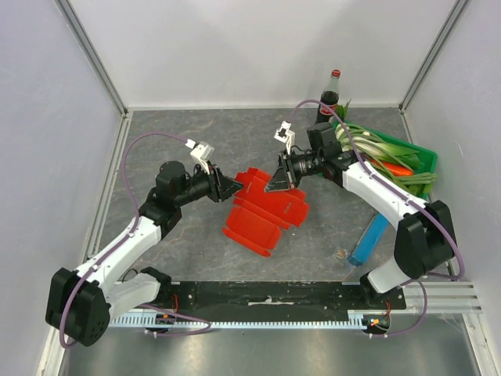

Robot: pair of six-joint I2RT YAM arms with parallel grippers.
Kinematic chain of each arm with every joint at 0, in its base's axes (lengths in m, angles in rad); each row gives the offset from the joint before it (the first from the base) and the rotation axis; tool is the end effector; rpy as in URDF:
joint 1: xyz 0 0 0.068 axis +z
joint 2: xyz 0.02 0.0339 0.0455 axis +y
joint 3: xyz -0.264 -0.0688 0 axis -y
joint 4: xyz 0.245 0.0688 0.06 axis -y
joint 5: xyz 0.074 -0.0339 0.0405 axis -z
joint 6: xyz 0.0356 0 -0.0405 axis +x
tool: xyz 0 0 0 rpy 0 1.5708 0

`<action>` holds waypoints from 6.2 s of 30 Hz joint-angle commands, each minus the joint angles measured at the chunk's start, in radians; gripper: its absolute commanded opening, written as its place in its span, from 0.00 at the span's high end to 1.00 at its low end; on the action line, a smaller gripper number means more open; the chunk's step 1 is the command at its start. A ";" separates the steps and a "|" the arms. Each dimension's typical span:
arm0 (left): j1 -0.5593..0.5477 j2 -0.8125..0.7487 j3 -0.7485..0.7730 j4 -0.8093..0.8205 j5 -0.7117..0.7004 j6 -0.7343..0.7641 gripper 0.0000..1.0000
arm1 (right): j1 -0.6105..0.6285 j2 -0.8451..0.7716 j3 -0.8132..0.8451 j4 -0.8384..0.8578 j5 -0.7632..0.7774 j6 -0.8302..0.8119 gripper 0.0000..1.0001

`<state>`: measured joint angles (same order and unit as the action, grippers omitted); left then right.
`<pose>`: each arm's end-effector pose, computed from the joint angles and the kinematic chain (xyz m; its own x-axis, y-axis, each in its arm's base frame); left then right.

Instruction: Fold the paper box

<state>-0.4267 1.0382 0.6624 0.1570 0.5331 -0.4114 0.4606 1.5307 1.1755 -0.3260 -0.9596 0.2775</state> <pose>0.2092 -0.1150 0.2841 -0.5042 -0.1491 -0.8506 0.6616 0.5663 -0.4915 0.2856 0.1743 0.2889 -0.7685 -0.2058 -0.6058 -0.6389 0.2991 0.7088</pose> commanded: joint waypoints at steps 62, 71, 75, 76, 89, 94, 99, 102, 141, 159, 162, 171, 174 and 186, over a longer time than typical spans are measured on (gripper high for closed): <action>0.048 0.382 -0.360 0.765 -0.107 -0.300 0.41 | -0.060 0.200 -0.111 0.450 0.009 0.199 1.00; 0.048 0.372 -0.363 0.791 -0.116 -0.259 0.43 | -0.060 0.186 -0.149 0.559 -0.031 0.298 1.00; 0.048 0.327 -0.359 0.742 -0.148 -0.187 0.51 | -0.060 0.178 -0.157 0.562 -0.022 0.301 1.00; 0.046 0.323 -0.359 0.742 -0.150 -0.181 0.56 | -0.060 0.175 -0.160 0.565 -0.019 0.304 1.00; -0.228 0.276 -0.379 0.710 -0.606 0.085 0.89 | 0.038 0.160 -0.134 0.437 0.266 0.235 1.00; -0.230 0.284 -0.388 0.675 -0.656 0.059 0.89 | 0.029 0.180 -0.137 0.432 0.236 0.288 1.00; -0.228 0.260 -0.423 0.702 -0.650 0.051 0.89 | -0.017 0.206 -0.188 0.565 0.165 0.471 1.00; -0.230 0.272 -0.422 0.734 -0.607 0.068 0.89 | -0.013 0.210 -0.209 0.640 0.150 0.606 1.00; -0.210 0.146 -0.301 0.538 -0.639 0.147 0.48 | 0.336 0.124 -0.145 0.288 0.793 -0.468 1.00; -0.199 0.284 -0.239 0.530 -0.538 0.181 0.89 | 0.336 0.151 -0.119 0.289 0.777 -0.428 1.00; -0.201 0.276 -0.265 0.544 -0.538 0.163 0.91 | 0.337 0.155 -0.106 0.294 0.803 -0.431 1.00; -0.213 0.293 -0.308 0.597 -0.705 0.108 0.98 | 0.336 0.190 -0.022 0.237 0.952 -0.351 0.54; -0.225 0.298 -0.326 0.622 -0.766 0.089 0.98 | 0.334 0.171 0.015 0.148 1.030 -0.243 0.34; -0.319 0.304 -0.371 0.736 -0.917 0.135 0.98 | 0.334 0.005 0.173 -0.306 1.210 0.512 0.08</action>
<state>-0.7174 1.3327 0.2955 0.8047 -0.2955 -0.2989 0.7925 1.6531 1.3407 -0.5312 0.2253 0.4419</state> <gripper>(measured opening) 0.026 0.917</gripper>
